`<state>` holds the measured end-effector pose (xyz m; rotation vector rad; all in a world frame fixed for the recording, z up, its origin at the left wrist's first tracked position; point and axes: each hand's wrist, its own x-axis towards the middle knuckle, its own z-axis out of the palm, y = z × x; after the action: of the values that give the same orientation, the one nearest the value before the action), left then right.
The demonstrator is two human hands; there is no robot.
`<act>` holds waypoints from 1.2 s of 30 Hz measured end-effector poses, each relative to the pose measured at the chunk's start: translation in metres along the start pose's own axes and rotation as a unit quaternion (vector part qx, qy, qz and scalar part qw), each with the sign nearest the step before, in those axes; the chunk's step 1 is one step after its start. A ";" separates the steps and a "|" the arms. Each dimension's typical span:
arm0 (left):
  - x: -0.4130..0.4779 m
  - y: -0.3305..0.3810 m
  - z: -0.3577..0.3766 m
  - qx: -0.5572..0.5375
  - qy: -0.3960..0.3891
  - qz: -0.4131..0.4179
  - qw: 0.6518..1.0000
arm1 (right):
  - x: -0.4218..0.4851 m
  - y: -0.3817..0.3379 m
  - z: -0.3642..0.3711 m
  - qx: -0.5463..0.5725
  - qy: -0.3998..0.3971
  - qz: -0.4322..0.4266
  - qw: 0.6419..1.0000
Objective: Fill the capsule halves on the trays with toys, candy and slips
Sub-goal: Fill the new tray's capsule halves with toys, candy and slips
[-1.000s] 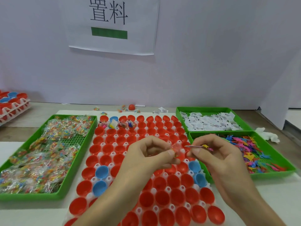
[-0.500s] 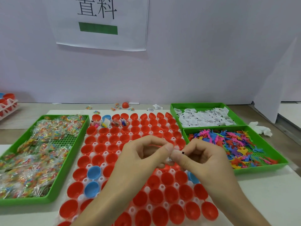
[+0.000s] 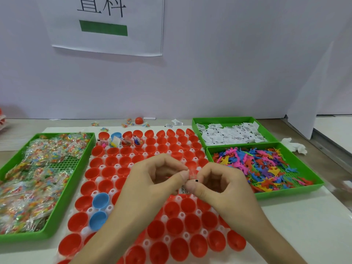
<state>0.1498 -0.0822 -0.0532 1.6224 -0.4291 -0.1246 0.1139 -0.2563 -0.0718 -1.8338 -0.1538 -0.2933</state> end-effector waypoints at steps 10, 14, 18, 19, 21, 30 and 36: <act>-0.003 0.006 0.000 -0.047 -0.071 -0.005 0.996 | 0.002 -0.002 -0.005 0.035 0.006 0.000 0.999; -0.003 0.010 -0.002 -0.048 -0.052 -0.018 0.997 | 0.013 0.004 -0.028 0.041 0.050 0.013 0.998; -0.005 0.014 -0.002 -0.044 -0.034 -0.015 0.998 | 0.025 0.037 -0.078 -0.250 0.190 0.012 0.949; -0.005 0.016 -0.001 -0.045 -0.033 -0.013 0.998 | 0.026 0.045 -0.086 -0.309 0.188 0.035 0.932; -0.006 0.018 0.000 -0.041 -0.034 -0.008 0.999 | 0.026 0.058 -0.097 -0.375 0.149 0.075 0.912; -0.007 0.026 -0.004 -0.012 -0.001 0.025 1.000 | 0.031 0.058 -0.097 -0.418 0.098 0.088 0.899; -0.008 0.036 -0.006 0.025 0.015 0.071 0.997 | 0.034 0.057 -0.096 -0.465 0.046 0.107 0.878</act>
<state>0.1369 -0.0754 -0.0189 1.6348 -0.5262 0.0163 0.1492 -0.3664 -0.0909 -2.7563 0.3187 -0.3240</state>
